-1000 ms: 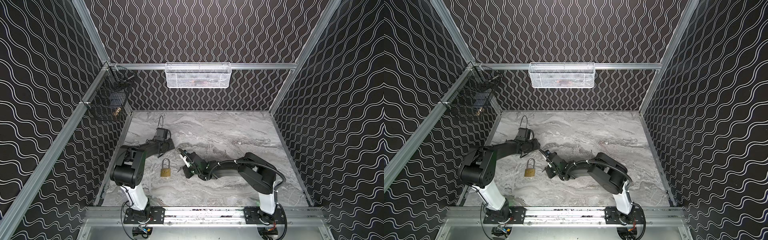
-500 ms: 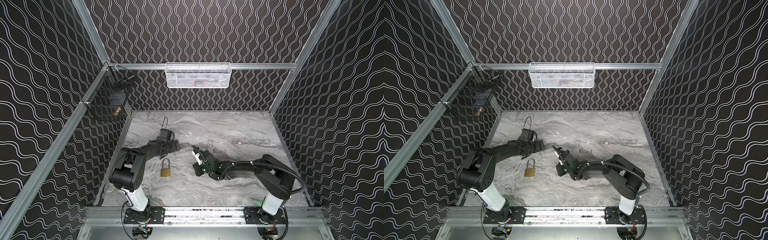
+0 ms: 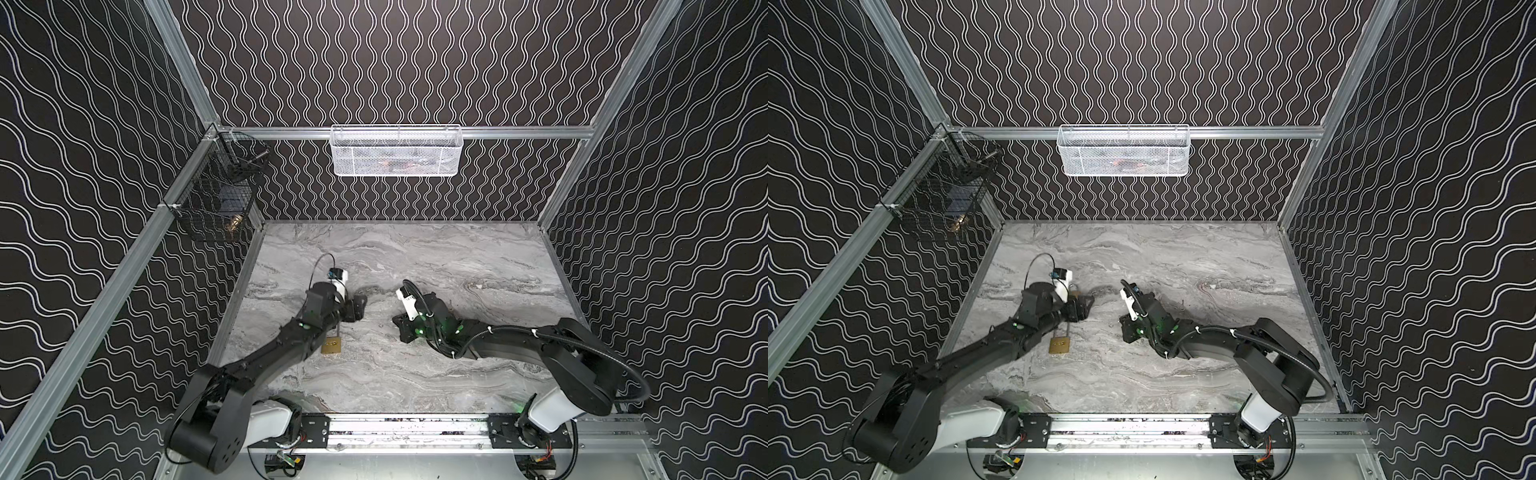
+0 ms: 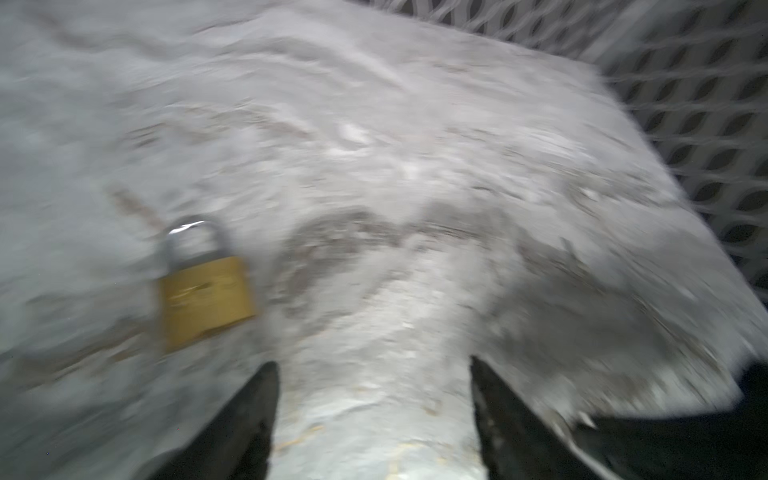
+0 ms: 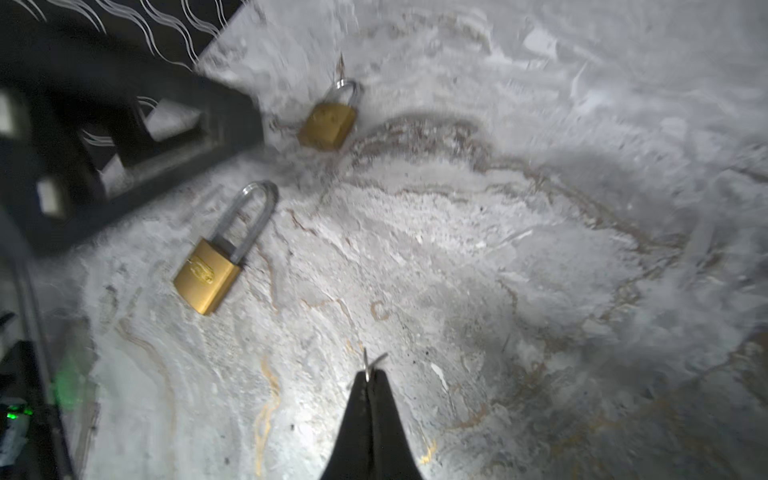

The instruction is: Unlock with the key

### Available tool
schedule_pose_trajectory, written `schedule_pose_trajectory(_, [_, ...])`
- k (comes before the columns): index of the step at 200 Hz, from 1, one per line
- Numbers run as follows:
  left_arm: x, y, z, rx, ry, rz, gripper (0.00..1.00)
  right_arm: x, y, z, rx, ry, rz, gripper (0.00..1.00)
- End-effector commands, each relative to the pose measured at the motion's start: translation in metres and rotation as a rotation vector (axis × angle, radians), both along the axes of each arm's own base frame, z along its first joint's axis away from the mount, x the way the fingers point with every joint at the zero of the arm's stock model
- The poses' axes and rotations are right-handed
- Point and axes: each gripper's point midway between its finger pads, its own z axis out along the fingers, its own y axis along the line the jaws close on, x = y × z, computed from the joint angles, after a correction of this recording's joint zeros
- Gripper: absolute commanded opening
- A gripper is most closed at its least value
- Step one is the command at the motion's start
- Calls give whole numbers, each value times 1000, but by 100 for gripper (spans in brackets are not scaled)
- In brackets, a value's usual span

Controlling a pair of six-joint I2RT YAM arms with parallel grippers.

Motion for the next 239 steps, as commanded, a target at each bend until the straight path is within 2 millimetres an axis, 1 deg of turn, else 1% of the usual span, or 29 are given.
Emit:
schedule_pose_trajectory(1, [-9,-32,55,-56,-419,-157,60,1,-6,12,-31,-37,9,0])
schedule_pose_trajectory(2, [-11,-33,53,-51,-423,-163,60,1,-6,12,-32,-38,9,0])
schedule_pose_trajectory(5, [-15,-36,59,-58,-480,-178,59,1,-7,15,-32,-44,9,0])
schedule_pose_trajectory(15, [-31,-44,60,-60,-595,-238,57,1,-9,21,-35,-57,8,0])
schedule_pose_trajectory(22, [-39,-51,63,-69,-653,-281,56,1,-10,26,-33,-66,5,0])
schedule_pose_trajectory(38, [-51,-68,55,-62,-718,-382,53,-1,-14,34,-29,-79,2,0])
schedule_pose_trajectory(39, [-53,-69,56,-64,-727,-390,53,-1,-14,35,-29,-79,2,0])
schedule_pose_trajectory(44, [-57,-76,47,-43,-729,-437,50,-1,-15,38,-25,-84,1,0])
schedule_pose_trajectory(50, [-60,-85,43,-20,-746,-476,45,-2,-16,41,-19,-88,-1,0])
schedule_pose_trajectory(55, [-62,-91,41,-2,-762,-498,44,-3,-16,44,-13,-92,-1,0])
schedule_pose_trajectory(74, [-58,-99,41,13,-772,-485,42,-3,-21,52,-9,-102,-14,0])
schedule_pose_trajectory(91, [-57,-104,41,5,-774,-507,43,-4,-23,59,4,-113,-20,0])
schedule_pose_trajectory(139, [-49,-108,37,1,-751,-482,42,-6,-24,77,35,-143,-12,0])
schedule_pose_trajectory(162, [-44,-108,38,10,-758,-461,35,-7,-22,83,44,-149,-3,0])
schedule_pose_trajectory(180, [-42,-108,41,15,-769,-454,31,-8,-22,86,51,-151,-1,0])
schedule_pose_trajectory(206, [-41,-111,39,21,-772,-465,19,-9,-24,90,63,-157,-5,0])
schedule_pose_trajectory(229, [-42,-113,33,18,-756,-479,18,-10,-26,92,63,-161,-7,0])
schedule_pose_trajectory(239, [-42,-114,32,18,-753,-486,14,-11,-25,93,66,-164,-4,0])
